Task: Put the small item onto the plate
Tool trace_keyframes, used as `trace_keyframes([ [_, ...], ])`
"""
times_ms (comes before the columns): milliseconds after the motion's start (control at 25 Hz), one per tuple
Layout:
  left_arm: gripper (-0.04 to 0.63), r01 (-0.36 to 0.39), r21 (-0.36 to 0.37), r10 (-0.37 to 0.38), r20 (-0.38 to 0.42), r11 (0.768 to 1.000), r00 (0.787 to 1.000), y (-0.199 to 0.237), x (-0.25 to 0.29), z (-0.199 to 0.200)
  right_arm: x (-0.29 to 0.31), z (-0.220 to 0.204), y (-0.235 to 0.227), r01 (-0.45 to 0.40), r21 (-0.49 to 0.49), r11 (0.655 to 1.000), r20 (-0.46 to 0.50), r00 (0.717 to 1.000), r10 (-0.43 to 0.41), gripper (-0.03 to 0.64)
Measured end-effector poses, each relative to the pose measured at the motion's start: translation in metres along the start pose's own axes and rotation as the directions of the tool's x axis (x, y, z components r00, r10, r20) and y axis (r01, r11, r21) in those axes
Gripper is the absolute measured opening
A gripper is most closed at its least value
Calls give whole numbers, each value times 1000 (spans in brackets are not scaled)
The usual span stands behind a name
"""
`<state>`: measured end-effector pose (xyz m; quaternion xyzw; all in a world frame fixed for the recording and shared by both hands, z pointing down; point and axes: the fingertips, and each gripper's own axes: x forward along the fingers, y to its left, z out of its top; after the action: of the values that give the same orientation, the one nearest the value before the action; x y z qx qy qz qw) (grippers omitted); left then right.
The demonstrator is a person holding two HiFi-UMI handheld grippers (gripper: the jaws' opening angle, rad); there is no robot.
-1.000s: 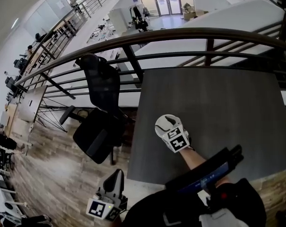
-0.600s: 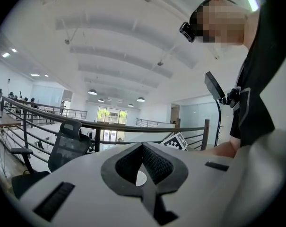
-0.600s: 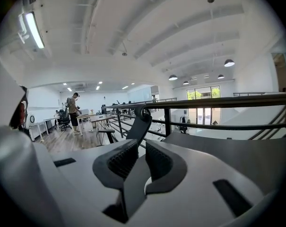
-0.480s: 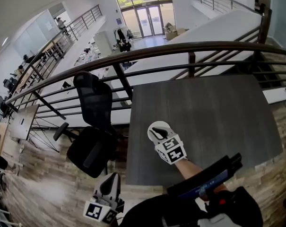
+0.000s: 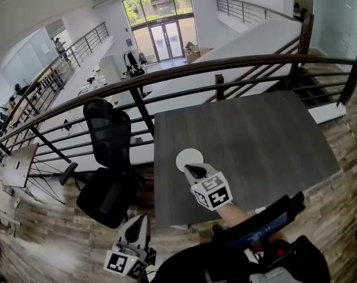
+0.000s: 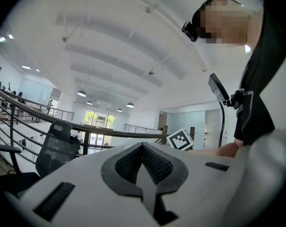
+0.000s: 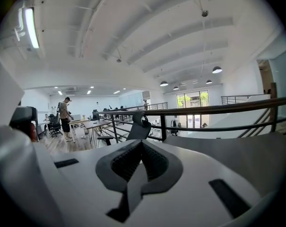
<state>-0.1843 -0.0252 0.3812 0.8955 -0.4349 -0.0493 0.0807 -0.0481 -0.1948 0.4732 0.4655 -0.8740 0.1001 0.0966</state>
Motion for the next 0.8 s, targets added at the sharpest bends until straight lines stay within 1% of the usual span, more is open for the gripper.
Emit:
trace_keyframes([
  [120, 3, 51, 17, -52, 11, 999, 999, -9, -15, 2, -21, 7, 21, 8, -1, 1000, 29, 1000, -8, 2],
  [240, 3, 107, 51, -107, 1, 993, 994, -19, -30, -1, -43, 11, 41, 22, 2, 1000, 48, 999, -22, 2],
  [360, 3, 150, 72, -149, -11, 986, 989, -24, -44, -7, -64, 7, 55, 50, 24, 998, 47, 998, -51, 2],
  [480, 3, 168, 64, -164, -52, 984, 985, -22, -59, -24, -86, 0, 68, 77, 39, 996, 42, 996, -78, 2],
  [680, 3, 258, 66, -255, -52, 964, 965, -36, -69, -30, -120, -6, 84, 123, 42, 992, 37, 992, -124, 2],
  [800, 3, 283, 52, -280, -59, 958, 958, -43, -71, -28, -136, -5, 89, 141, 49, 989, 40, 989, -143, 2],
])
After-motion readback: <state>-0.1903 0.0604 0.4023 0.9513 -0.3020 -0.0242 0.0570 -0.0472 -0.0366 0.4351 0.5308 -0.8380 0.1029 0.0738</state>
